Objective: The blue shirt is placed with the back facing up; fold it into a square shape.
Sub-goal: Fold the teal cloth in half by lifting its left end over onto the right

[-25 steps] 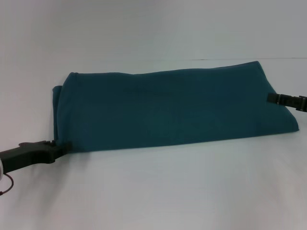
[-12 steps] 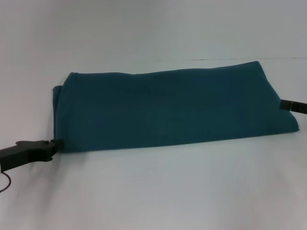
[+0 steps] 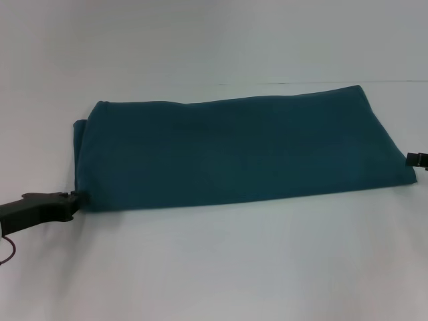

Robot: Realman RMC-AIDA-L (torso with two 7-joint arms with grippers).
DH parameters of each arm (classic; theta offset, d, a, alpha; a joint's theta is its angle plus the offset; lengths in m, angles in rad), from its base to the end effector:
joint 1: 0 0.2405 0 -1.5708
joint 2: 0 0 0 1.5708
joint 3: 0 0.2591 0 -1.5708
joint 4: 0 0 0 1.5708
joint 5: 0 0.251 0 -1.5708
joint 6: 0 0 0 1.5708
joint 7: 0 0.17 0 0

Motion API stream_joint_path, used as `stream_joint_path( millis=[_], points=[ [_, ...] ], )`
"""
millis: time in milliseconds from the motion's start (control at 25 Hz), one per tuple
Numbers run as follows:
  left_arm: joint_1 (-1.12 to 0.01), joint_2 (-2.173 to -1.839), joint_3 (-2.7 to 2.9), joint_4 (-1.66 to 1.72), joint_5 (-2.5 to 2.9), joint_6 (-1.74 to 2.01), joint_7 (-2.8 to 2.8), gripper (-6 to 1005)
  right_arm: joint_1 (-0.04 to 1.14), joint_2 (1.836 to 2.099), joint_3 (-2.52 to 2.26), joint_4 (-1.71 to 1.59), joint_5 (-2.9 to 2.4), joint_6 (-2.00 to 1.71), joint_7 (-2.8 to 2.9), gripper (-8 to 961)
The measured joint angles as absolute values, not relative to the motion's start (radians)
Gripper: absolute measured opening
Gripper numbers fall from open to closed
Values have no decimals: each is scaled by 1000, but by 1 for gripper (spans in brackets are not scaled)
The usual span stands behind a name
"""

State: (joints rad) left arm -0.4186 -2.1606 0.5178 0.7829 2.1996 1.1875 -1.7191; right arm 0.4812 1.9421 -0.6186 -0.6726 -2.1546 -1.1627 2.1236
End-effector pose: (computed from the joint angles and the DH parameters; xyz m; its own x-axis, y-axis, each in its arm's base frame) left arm -0.3761 0.3732 -0.0037 0.5317 0.6462 0.5475 0.8469 -0.3978 -0.3530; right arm 0.3898 0.4090 0.0659 0.2856 -0.7408 -0.6080 -0.9545 -0.1628 -0.2499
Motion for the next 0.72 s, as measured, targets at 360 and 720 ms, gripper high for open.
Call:
stream_joint_path(
  millis=[360, 720],
  points=[
    [-430, -2158, 522, 780, 2200, 1179, -1722, 35, 508, 1972, -632, -644, -2173, -1049, 2119, 625],
    [-435, -2155, 523, 781, 2200, 1176, -1723, 54, 532, 1976, -634, -584, -2193, -994, 2101, 606]
  ],
)
